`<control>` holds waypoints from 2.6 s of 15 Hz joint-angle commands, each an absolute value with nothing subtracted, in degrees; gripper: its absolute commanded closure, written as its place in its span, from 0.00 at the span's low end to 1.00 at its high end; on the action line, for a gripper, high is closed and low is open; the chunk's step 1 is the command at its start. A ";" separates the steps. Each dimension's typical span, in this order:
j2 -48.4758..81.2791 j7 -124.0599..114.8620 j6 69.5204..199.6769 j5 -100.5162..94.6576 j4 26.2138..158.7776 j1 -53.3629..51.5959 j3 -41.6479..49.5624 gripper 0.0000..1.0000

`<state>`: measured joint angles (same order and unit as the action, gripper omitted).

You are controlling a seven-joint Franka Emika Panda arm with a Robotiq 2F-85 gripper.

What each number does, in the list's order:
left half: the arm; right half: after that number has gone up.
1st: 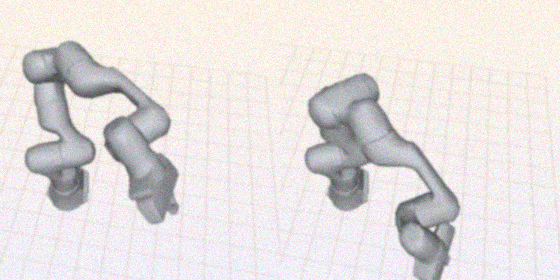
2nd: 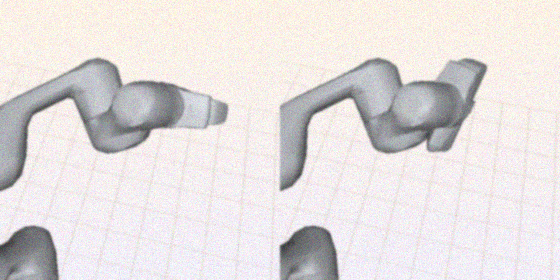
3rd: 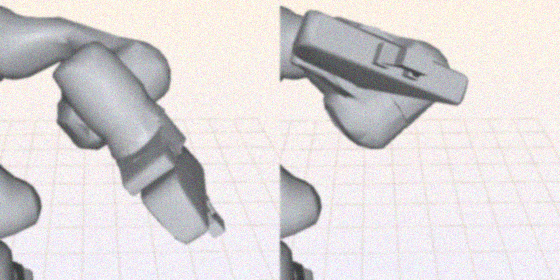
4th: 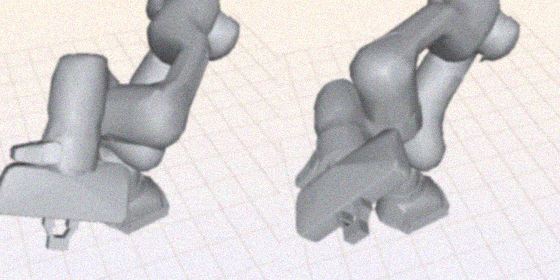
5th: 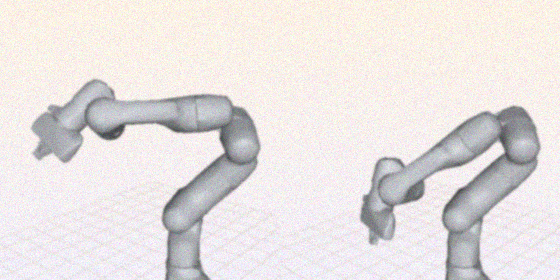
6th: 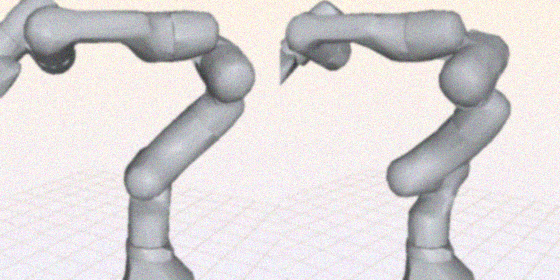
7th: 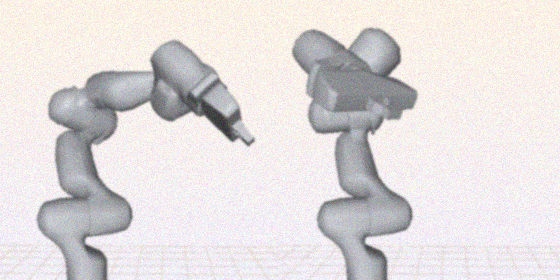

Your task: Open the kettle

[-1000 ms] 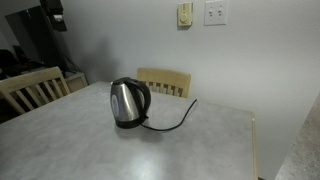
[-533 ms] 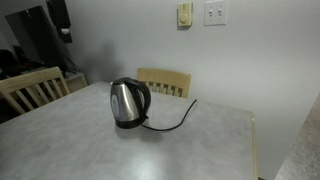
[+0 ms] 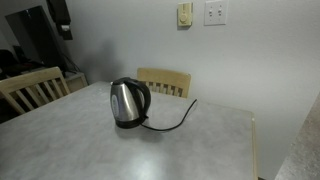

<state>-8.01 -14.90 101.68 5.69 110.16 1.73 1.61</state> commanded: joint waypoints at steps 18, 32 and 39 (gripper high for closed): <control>-3.18 -0.87 136.93 15.30 112.70 2.04 4.34 0.00; 3.29 0.00 124.53 9.29 110.04 4.09 5.28 0.00; 4.93 -2.14 123.56 5.94 108.28 3.14 4.39 0.00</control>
<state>3.32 -0.94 124.25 7.97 109.86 3.23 5.11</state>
